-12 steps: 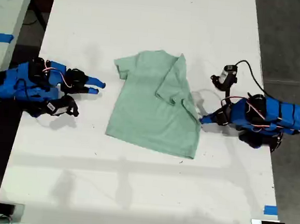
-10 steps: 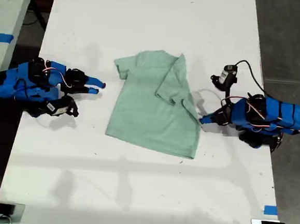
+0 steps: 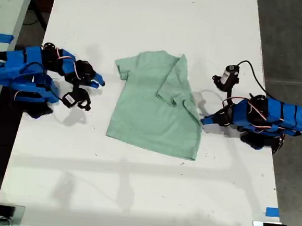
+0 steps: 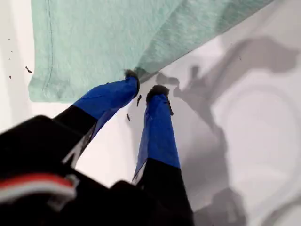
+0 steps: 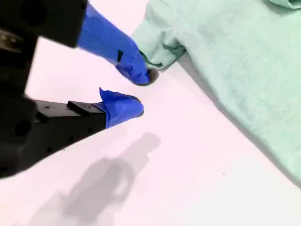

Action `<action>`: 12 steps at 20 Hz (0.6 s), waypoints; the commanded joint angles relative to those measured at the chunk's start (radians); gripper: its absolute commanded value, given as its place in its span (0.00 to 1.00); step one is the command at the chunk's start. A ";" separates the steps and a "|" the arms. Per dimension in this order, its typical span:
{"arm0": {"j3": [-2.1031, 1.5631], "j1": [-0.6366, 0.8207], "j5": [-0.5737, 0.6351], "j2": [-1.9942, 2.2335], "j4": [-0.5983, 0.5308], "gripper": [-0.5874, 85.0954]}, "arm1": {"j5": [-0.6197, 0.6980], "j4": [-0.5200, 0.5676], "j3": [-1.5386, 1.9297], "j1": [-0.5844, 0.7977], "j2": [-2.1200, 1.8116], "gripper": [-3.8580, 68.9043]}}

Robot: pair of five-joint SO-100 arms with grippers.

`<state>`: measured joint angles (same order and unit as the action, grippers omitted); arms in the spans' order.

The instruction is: Fold t shirt

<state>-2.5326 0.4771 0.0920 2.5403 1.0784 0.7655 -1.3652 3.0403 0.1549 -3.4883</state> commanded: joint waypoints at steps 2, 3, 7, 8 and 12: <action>0.663 0.146 0.262 -0.681 0.112 0.30 | 0.017 0.018 0.061 0.011 -0.011 0.15; 0.726 0.184 0.302 -0.746 0.107 0.32 | 0.017 0.018 0.061 0.011 -0.011 0.15; 0.857 0.318 0.426 -0.881 0.106 0.31 | 0.017 0.018 0.061 0.011 -0.011 0.15; 0.868 0.359 0.451 -0.908 0.110 0.31 | 0.017 0.018 0.061 0.011 -0.011 0.15; 0.900 0.434 0.509 -1.034 0.112 0.29 | 0.017 0.018 0.061 0.011 -0.011 0.15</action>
<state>-1.6997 0.8989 0.5798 1.5309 1.1842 0.7655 -1.3652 3.0403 0.1595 -3.4883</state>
